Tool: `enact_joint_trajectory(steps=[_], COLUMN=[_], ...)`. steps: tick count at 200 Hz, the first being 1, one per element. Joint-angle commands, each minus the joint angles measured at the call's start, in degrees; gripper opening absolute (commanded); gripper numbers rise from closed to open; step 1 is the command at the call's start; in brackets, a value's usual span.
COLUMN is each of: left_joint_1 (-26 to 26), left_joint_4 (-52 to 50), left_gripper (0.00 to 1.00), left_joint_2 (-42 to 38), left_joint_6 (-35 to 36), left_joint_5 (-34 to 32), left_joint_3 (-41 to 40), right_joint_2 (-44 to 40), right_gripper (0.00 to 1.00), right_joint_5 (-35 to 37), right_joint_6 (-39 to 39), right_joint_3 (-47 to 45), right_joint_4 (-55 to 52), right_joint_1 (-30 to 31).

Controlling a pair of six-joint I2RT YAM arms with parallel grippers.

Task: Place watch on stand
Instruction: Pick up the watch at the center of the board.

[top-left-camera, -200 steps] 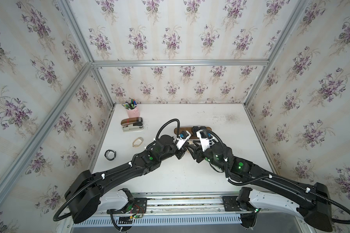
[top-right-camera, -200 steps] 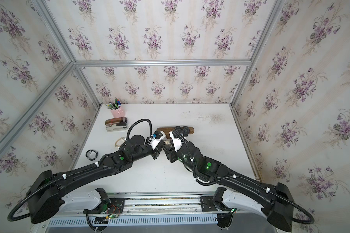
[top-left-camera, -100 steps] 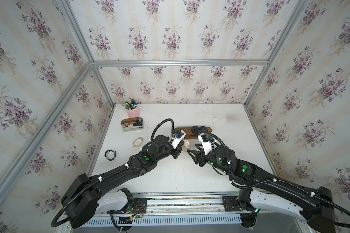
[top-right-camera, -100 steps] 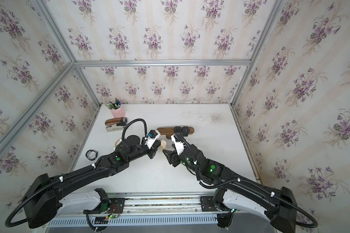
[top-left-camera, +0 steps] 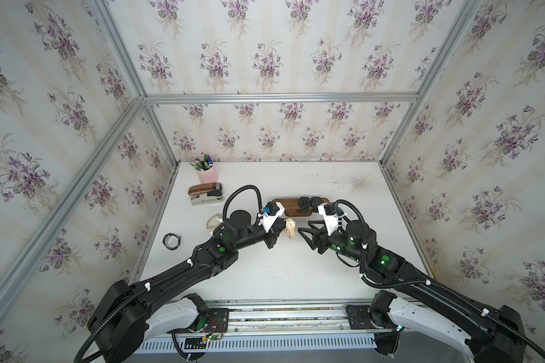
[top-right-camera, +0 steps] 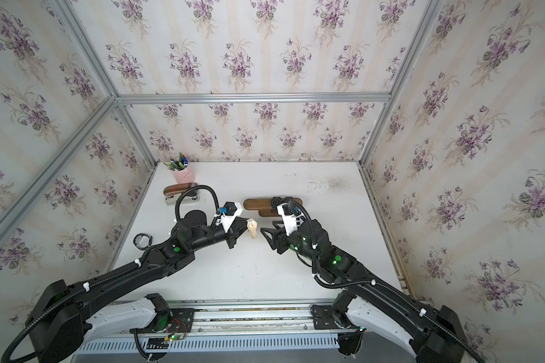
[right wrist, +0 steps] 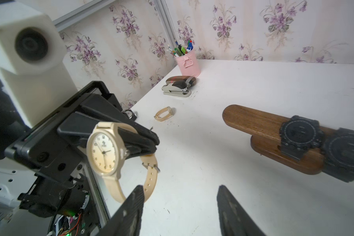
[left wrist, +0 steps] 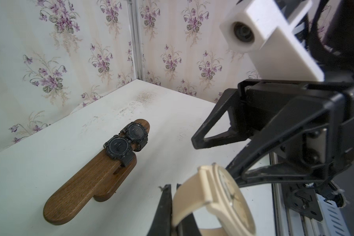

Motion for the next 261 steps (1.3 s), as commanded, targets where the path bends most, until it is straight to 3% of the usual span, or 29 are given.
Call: enact_joint_trajectory(steps=[1,62,111,183,198,232,261], left_joint_1=[-0.1,-0.2,-0.4,-0.6,-0.6,-0.5,-0.1], left_joint_4=[3.1,5.9,6.5,6.3,5.5,3.2,-2.7], left_gripper=[0.03,0.04,0.05,0.09,0.16,0.59,0.68], left_joint_2=[0.4,0.6,1.0,1.0,0.7,-0.6,-0.7], left_joint_6=[-0.5,-2.5,-3.3,-3.6,-3.5,-4.0,-7.1], left_joint_5=[5.2,10.1,12.4,11.9,11.1,3.7,-5.7], left_joint_3=[1.0,1.4,1.9,1.6,1.6,0.1,-0.3], right_joint_2=[1.1,4.0,5.8,5.8,5.7,6.1,7.6], right_gripper=[0.58,0.53,0.32,0.00,0.00,0.00,0.00], right_joint_5=[-7.2,-12.5,-14.7,-11.1,-8.4,4.2,12.6], right_joint_6=[-0.8,-1.3,-0.8,0.3,0.6,1.1,1.0], right_joint_3=[0.1,0.0,0.3,0.4,0.5,2.7,5.1], right_joint_4=[5.2,7.8,9.8,9.6,8.8,3.2,-0.9], right_joint_1=[0.0,0.0,0.5,0.6,0.6,0.5,0.5])
